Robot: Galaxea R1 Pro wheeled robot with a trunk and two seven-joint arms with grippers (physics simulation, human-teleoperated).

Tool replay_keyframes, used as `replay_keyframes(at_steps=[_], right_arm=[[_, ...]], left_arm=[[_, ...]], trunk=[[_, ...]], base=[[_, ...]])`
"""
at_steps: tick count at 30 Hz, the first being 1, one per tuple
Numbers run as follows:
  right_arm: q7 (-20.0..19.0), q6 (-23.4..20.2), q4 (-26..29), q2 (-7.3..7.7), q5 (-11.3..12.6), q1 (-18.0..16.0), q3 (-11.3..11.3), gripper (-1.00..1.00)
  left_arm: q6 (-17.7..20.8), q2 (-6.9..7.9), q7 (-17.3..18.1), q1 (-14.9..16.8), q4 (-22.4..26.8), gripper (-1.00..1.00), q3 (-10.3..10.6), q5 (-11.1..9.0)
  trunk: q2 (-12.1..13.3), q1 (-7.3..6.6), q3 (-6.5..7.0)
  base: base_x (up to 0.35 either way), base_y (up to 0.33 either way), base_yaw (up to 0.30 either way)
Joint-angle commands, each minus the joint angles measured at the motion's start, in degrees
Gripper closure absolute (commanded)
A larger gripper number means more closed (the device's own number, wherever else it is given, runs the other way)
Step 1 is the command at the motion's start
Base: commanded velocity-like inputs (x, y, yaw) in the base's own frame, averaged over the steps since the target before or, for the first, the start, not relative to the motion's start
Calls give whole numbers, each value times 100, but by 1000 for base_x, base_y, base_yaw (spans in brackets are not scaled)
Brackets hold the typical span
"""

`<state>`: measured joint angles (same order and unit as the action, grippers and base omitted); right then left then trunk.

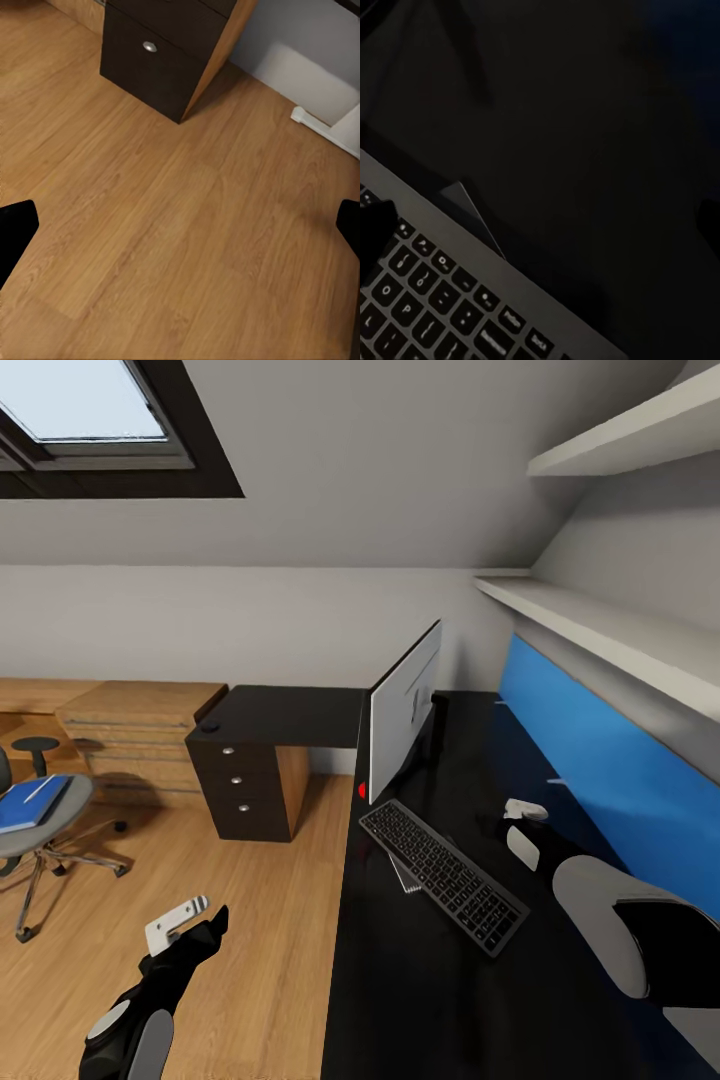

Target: In the bedroom, organize the workspace by keeping the computer under the desk, ensuring the monitor is on the desk, placing the keyboard on the desk next to the monitor, placing the mouse on the desk next to the keyboard, moving the folder from the swivel chair onto the desk next to the mouse, stacking the notebook on top of the folder with the pen on top of the notebook, and positioning the swivel chair next to the desk.

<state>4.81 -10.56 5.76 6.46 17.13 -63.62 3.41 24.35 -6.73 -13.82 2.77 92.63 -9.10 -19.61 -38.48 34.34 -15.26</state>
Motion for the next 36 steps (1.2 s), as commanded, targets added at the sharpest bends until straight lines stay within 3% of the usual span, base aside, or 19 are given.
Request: replay_keyframes(at_steps=[1, 23, 36], right_arm=[[24, -35, 13, 2, 44, -2, 37, -100], [22, -25, 13, -5, 44, 2, 37, -100], [21, -22, 13, -5, 44, 8, 37, -100]], left_arm=[[26, -3, -33, 4, 9, -100, -7, -61], [26, -3, -33, 4, 9, -100, -9, -61], [27, -3, -33, 4, 9, -100, -13, -61]], trunk=[[-8, 1, -18], [-8, 1, -213], [-529, 287, -562]], base=[[0, 0, 0], [0, 0, 0], [0, 0, 0]])
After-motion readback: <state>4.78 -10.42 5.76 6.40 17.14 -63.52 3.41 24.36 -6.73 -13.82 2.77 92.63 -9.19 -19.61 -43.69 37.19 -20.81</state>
